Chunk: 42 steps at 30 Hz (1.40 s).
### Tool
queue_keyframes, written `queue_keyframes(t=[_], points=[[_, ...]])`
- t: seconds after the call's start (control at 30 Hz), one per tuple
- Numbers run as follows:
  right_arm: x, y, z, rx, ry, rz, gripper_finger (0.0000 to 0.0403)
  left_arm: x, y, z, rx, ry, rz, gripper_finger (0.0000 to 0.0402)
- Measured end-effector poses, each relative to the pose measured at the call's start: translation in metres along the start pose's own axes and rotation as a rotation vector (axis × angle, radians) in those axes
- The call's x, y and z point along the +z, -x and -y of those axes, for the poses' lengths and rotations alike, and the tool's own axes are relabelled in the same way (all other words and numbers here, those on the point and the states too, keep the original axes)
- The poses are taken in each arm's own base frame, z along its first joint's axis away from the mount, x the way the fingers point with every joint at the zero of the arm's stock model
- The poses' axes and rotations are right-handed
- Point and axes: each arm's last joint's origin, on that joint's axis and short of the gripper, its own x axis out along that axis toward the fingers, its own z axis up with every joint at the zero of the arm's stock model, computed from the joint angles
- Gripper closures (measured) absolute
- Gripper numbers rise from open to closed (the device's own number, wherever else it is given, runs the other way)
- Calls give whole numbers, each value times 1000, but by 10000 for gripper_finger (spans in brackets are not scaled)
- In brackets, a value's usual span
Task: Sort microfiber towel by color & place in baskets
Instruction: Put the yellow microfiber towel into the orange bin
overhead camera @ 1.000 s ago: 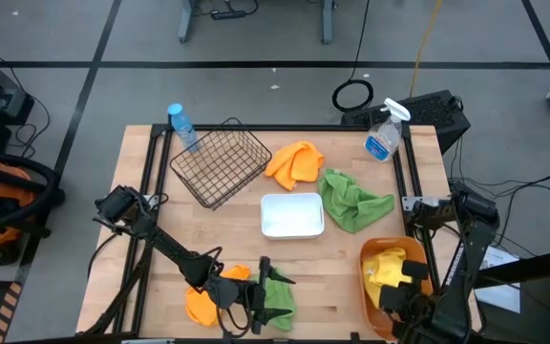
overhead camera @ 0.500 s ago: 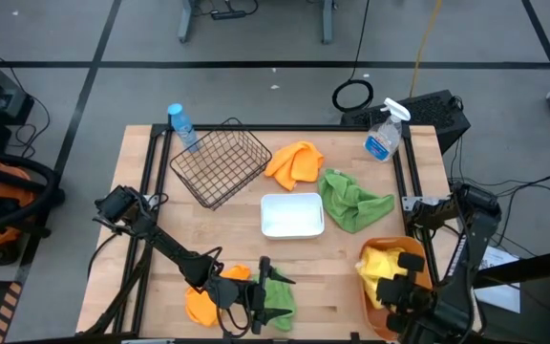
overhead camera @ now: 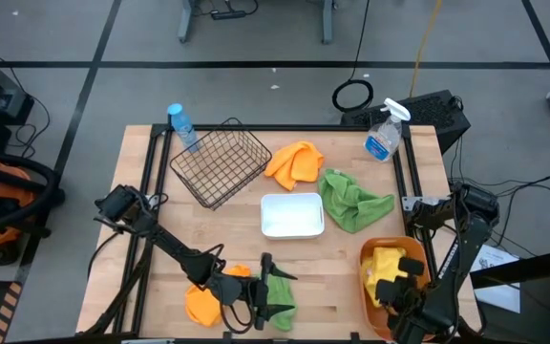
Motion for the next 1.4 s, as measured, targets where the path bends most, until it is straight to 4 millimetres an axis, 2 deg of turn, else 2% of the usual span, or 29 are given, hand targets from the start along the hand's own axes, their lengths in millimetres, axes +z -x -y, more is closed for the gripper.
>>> queue_keyframes(t=[0.23,0.43,0.57,0.7,0.83,0.93,1.07,1.23,1.3,1.4], points=[[-4,2,-5,76,-40,-129,267,-2,-1,-2,-5,-5,-14,59],[-5,17,2,176,-51,-111,204,-3,-1,0,-49,-8,-23,59],[-5,28,6,267,-59,-83,175,-3,-1,0,-50,14,-23,59],[-7,37,11,321,-46,-63,166,-4,-1,1,-55,9,-33,59],[-8,33,24,162,-97,1,183,-5,-1,1,-57,3,-45,59],[-8,26,25,80,-73,23,215,-5,-1,1,-57,4,-45,59],[-7,8,25,12,-42,49,286,-5,-1,1,-57,4,-45,59],[-9,-32,27,-12,-55,50,384,-8,0,1,-61,-10,-76,59],[-10,-48,29,-16,-86,57,396,-10,0,1,-62,1,-91,59],[-11,-57,30,-9,-114,63,380,-14,0,2,-56,43,-129,59]])
